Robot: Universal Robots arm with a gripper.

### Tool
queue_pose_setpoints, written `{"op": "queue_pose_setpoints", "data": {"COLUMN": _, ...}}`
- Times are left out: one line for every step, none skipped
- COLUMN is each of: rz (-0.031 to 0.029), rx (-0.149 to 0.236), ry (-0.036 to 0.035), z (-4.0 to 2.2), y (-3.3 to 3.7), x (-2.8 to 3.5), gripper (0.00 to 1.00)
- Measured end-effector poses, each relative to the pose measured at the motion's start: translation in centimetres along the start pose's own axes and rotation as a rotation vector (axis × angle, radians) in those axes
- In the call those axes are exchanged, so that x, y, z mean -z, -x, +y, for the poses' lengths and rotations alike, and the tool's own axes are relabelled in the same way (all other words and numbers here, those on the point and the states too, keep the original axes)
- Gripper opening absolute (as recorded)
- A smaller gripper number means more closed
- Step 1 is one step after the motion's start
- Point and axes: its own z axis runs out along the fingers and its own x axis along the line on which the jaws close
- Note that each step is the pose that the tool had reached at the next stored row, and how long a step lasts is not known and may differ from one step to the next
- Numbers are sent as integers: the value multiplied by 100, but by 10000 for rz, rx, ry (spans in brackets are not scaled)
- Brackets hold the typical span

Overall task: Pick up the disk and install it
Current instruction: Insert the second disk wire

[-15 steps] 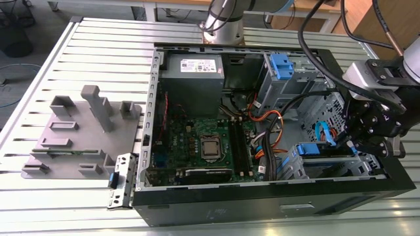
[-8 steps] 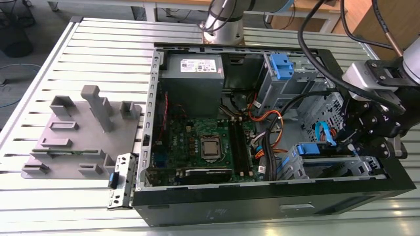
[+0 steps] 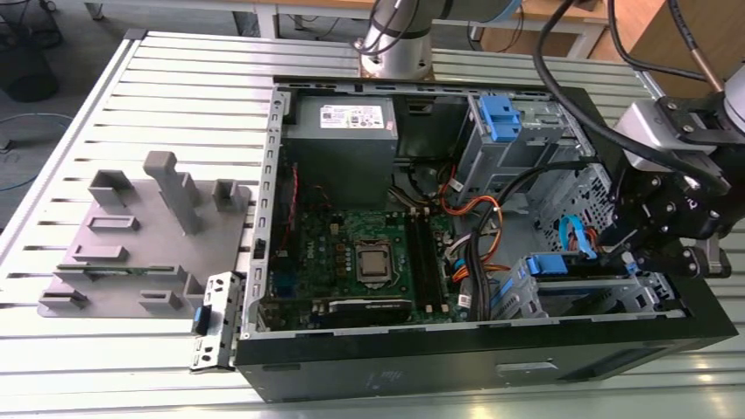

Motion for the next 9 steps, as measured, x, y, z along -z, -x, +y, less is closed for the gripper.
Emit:
{"op": "queue_pose_setpoints", "data": {"rz": 0, "rx": 0, "ry": 0, "z": 0, "y": 1, "x": 22, "gripper": 30}}
{"op": "queue_pose_setpoints", "data": {"rz": 0, "rx": 1, "ry": 0, "z": 0, "y": 2, "x": 45, "gripper": 30}}
{"op": "queue_pose_setpoints", "data": {"rz": 2, "rx": 0, "ry": 0, "z": 1, "y": 3, "x": 69, "gripper": 30}}
{"op": "queue_pose_setpoints", "data": {"rz": 0, "rx": 0, "ry": 0, "z": 1, "y": 3, "x": 92, "gripper": 30}}
{"op": "queue_pose_setpoints", "data": {"rz": 1, "rx": 0, "ry": 0, "z": 1, "y": 4, "x": 114, "gripper": 30}}
{"op": "queue_pose_setpoints", "data": {"rz": 2, "rx": 0, "ry": 0, "z": 1, "y": 5, "x": 137, "gripper": 30}}
{"op": "queue_pose_setpoints", "data": {"rz": 0, "rx": 0, "ry": 0, "z": 1, "y": 6, "x": 157, "gripper": 30}}
{"op": "queue_pose_setpoints", "data": {"rz": 1, "rx": 0, "ry": 0, "z": 1, "y": 6, "x": 168, "gripper": 30}}
{"op": "queue_pose_setpoints", "data": {"rz": -2, "rx": 0, "ry": 0, "z": 1, "y": 6, "x": 168, "gripper": 30}}
